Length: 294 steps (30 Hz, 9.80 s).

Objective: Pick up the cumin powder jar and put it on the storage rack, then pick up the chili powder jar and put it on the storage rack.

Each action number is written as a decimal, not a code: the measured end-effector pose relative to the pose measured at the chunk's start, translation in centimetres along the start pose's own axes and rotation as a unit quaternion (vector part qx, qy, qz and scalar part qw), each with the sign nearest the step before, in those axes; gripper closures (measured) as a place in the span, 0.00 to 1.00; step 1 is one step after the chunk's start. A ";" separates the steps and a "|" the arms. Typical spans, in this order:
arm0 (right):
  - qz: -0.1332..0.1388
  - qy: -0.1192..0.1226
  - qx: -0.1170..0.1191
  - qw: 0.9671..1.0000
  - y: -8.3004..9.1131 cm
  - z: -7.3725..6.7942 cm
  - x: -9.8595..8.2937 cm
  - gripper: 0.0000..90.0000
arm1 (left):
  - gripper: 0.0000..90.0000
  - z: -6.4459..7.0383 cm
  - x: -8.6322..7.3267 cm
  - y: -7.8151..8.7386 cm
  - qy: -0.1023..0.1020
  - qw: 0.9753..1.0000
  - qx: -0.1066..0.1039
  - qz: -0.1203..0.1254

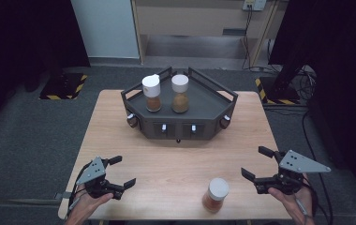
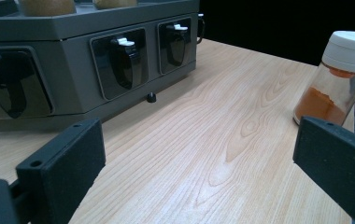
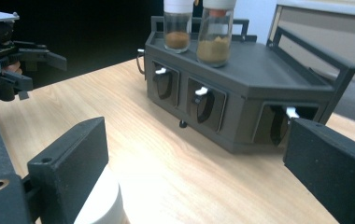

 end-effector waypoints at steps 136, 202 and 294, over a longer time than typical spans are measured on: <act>-0.021 0.043 0.158 0.986 -2.3 -2.9 0.9 0.03 | 0.01 0.0 0.0 0.1 0.005 1.000 -0.004 0.005; -0.093 0.056 0.162 0.981 -7.1 -4.5 -3.9 0.34 | 0.01 -0.1 0.0 0.1 0.005 1.000 -0.006 0.002; -0.107 0.073 0.174 0.976 -10.5 3.5 12.6 0.38 | 0.01 -0.2 -0.1 -0.1 0.008 1.000 -0.014 0.000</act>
Point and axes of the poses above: each handheld gripper's, and its own axes: y roughly backward along the jaws, x roughly out of its top, z roughly to its right, the point moved 9 cm from there along -y, roughly forward along the jaws, and after that the axes turned 8 degrees about y, right-handed, at the moved point
